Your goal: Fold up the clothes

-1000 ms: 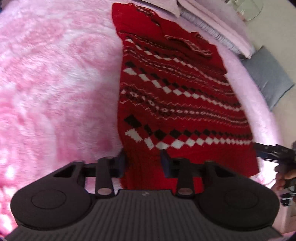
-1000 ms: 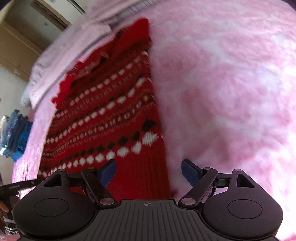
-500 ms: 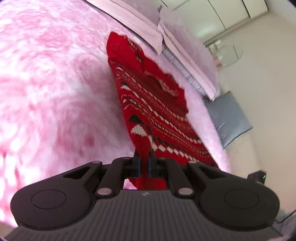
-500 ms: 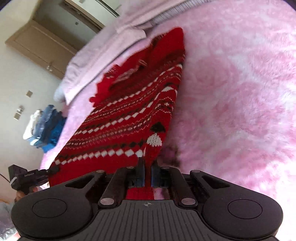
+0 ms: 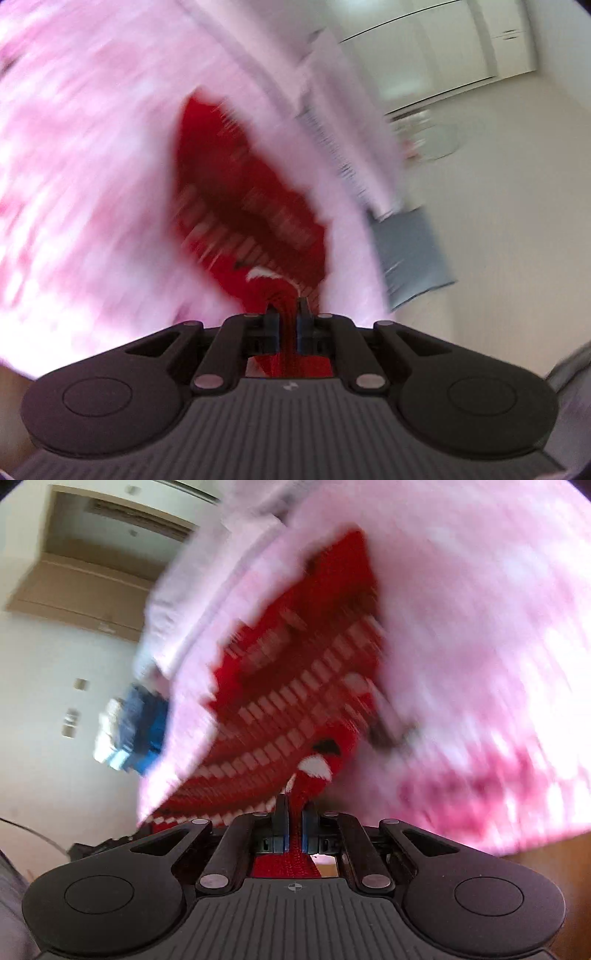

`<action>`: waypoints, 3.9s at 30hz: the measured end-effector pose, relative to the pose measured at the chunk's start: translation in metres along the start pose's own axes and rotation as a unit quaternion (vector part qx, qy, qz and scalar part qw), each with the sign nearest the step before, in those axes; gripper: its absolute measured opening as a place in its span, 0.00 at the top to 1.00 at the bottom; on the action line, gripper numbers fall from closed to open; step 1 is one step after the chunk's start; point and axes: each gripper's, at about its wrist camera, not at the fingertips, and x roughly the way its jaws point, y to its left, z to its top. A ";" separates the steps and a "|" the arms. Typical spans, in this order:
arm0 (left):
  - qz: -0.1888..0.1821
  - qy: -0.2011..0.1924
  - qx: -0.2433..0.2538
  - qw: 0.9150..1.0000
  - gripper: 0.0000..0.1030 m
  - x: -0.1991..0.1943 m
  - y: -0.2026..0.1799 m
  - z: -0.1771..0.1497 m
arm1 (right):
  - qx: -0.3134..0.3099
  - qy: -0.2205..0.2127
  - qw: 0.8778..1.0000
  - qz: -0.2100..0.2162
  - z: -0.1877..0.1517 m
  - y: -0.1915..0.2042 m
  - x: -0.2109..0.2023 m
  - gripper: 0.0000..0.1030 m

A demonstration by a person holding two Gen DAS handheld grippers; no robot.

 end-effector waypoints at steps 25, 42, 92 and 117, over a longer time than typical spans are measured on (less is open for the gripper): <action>0.102 0.049 0.040 0.993 0.72 0.200 0.073 0.197 | -0.120 -0.111 0.971 -0.176 0.200 0.026 0.166 0.39; 0.176 0.035 0.128 0.975 0.69 0.264 0.053 0.200 | -0.405 -0.015 0.884 -0.234 0.238 0.037 0.276 0.50; 0.222 0.060 0.218 0.948 0.88 0.303 0.054 0.232 | -0.241 -0.074 0.944 -0.214 0.306 0.003 0.259 0.63; 0.206 0.087 0.226 0.948 0.52 0.316 0.030 0.265 | -0.314 -0.034 0.928 -0.197 0.325 0.016 0.259 0.48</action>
